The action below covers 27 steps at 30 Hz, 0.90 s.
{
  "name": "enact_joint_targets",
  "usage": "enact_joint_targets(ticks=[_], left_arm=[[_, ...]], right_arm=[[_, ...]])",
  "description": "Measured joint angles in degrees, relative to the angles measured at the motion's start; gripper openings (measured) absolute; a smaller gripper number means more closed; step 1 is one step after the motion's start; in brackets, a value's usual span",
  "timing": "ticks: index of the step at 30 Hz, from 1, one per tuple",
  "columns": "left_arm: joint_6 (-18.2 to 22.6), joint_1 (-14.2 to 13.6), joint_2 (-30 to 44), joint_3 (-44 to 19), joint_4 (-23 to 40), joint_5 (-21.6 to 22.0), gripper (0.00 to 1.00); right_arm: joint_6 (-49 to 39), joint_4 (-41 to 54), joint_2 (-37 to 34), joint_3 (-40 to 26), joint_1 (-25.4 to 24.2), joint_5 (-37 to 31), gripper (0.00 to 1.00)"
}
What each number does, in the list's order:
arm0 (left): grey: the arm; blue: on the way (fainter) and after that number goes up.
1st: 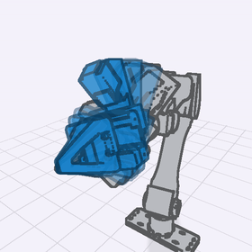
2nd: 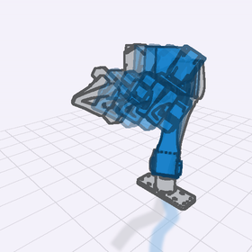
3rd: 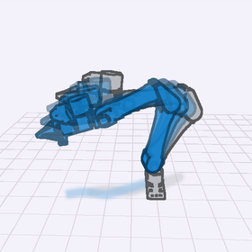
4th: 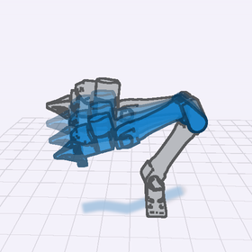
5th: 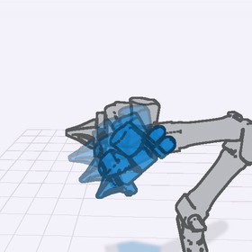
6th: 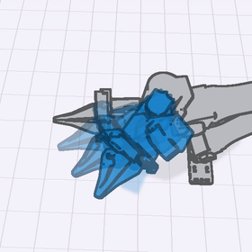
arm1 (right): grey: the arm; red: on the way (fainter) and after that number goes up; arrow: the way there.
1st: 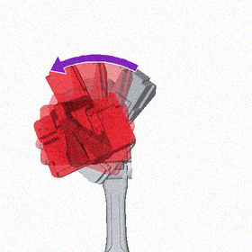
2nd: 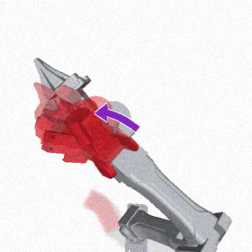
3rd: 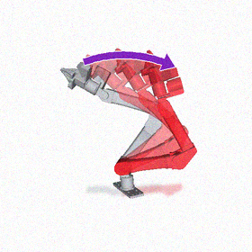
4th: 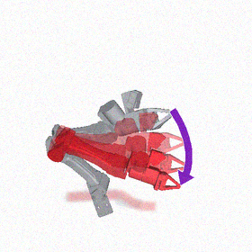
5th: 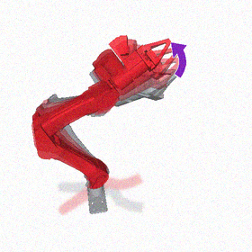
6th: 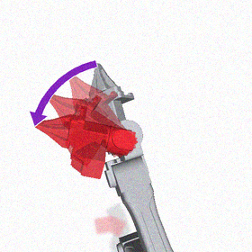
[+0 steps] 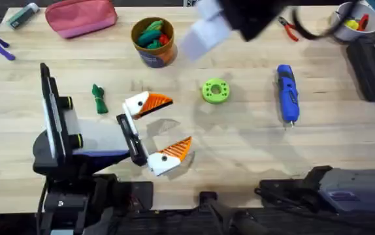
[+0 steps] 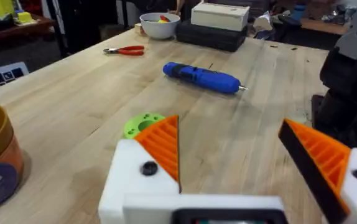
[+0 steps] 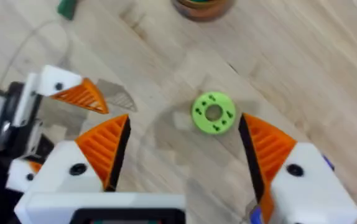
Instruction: Pick up the gripper from the table and insert it into the empty holder that is missing its gripper. Then pick up a screw, insert it into the mounting hole, and use the screwdriver to tighten it. Finally, clean up the table by picking up the vegetable and placing it into the bucket.
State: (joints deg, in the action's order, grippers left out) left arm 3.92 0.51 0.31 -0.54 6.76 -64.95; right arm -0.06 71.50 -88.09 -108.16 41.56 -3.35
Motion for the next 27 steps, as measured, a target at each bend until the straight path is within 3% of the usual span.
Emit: enact_joint_targets(ticks=[11, 17, 18, 27], left_arm=[[0.0, 0.0, 0.0, 0.0, 0.0, 0.0, 0.986], [0.0, 0.0, 0.0, 0.0, 0.0, 0.0, 0.985], [0.0, 0.0, 0.0, 0.0, 0.0, 0.0, 0.985], [0.0, 0.0, 0.0, 0.0, 0.0, 0.0, 0.986]], right_arm=[[10.2, -6.6, 20.5, 30.3, -24.3, -0.9, 0.994], [8.9, -10.2, 27.4, 40.0, -34.8, -1.0, 0.994], [7.7, -10.2, 27.7, 41.1, -38.3, -1.1, 0.994], [6.8, -9.7, 27.6, 41.2, -40.3, -1.2, 0.994]])
